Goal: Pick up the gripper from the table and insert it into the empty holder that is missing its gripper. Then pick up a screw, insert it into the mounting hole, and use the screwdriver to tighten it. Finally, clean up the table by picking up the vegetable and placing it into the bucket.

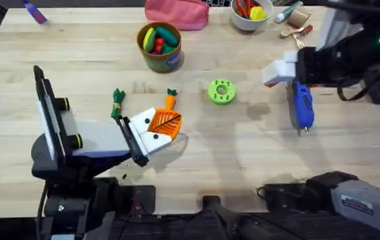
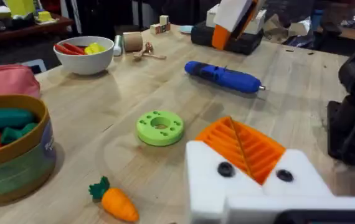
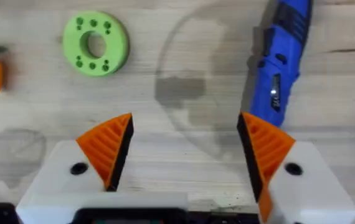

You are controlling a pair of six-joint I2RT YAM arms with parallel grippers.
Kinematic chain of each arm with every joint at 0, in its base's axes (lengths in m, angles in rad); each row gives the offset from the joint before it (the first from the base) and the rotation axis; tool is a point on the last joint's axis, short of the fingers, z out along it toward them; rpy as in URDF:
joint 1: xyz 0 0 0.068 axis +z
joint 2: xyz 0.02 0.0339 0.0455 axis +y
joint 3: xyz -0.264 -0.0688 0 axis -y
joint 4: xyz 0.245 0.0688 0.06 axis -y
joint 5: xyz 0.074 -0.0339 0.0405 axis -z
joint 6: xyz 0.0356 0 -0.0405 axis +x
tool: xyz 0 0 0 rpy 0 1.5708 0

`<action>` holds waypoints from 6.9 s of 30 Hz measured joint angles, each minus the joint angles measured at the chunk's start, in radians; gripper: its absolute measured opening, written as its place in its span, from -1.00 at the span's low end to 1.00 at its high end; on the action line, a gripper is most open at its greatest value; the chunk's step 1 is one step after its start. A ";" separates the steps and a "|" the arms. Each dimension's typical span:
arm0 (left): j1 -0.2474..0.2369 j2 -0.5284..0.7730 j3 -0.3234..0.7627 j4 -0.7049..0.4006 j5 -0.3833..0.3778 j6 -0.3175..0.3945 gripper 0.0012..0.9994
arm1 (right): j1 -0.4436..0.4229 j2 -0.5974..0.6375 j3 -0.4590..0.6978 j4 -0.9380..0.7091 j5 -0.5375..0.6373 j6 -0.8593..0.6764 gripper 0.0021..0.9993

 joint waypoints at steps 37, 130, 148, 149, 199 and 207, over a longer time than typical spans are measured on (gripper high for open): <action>0.000 0.000 0.000 0.000 0.000 0.000 -0.98 | -0.392 0.453 -0.001 0.207 0.015 -0.294 0.95; 0.000 0.000 0.000 0.000 0.000 0.000 -0.98 | 0.371 -0.067 0.057 1.280 -0.539 -0.037 -0.96; 0.000 0.000 0.000 0.000 0.000 0.000 -0.98 | 0.518 0.059 -0.128 1.663 -0.782 -0.008 -0.96; 0.000 0.000 0.000 0.000 0.000 0.000 -0.98 | 0.523 0.059 -0.143 1.681 -0.787 -0.008 -0.96; 0.000 0.000 0.000 0.000 0.000 0.000 -0.98 | 0.542 0.175 -0.262 1.840 -0.936 -0.146 -0.96; 0.000 0.000 0.000 0.000 0.000 0.000 -0.98 | 0.547 0.175 -0.262 1.840 -0.936 -0.148 -0.96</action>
